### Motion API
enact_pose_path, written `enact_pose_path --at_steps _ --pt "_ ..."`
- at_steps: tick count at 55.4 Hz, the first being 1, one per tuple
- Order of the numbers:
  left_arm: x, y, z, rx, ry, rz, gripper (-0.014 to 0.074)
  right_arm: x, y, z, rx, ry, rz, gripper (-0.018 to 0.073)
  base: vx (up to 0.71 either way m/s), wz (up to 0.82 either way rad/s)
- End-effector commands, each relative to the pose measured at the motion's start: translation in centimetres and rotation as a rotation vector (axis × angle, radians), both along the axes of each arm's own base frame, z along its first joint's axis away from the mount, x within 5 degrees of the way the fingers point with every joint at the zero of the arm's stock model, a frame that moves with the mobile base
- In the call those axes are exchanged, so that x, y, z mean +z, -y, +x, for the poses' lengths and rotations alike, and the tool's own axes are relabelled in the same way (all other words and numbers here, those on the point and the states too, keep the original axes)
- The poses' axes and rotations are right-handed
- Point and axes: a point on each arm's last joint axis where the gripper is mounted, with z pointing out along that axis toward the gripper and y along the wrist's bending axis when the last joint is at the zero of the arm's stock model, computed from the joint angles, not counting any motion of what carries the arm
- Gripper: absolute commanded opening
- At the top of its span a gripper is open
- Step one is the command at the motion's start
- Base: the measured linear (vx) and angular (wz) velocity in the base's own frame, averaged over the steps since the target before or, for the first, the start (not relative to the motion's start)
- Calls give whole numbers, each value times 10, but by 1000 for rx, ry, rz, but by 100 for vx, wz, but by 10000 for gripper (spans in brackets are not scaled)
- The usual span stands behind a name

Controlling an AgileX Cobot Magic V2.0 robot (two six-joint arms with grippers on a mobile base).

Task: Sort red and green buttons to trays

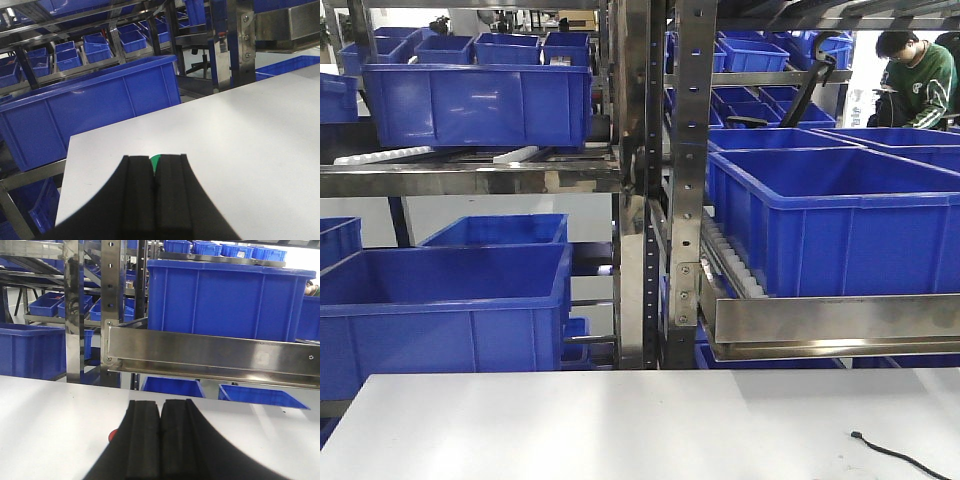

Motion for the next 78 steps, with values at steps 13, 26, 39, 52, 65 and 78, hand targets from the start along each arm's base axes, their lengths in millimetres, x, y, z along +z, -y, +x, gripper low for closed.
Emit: enact_pose_path --at_steps 13,26,39,52,65,78 --pt "17 -1 -1 6 108 -31 -4 3 0 0 -2 71 -3 -8 0 0" --pt "17 -1 -1 6 108 -31 -4 3 0 0 -2 71 -3 -8 0 0" --pt "19 -1 -1 7 128 -15 -4 3 0 0 -2 71 -3 -8 0 0" --pt "20 -1 -1 8 144 -21 -4 4 0 0 -2 78 -3 -8 0 0" --pt "49 -5 -5 31 416 -242 -4 30 0 -6 5 313 39 -8 0 0" --pt "125 -7 -22 9 519 -217 -4 130 2 -24 -3 428 43 -8 0 0"
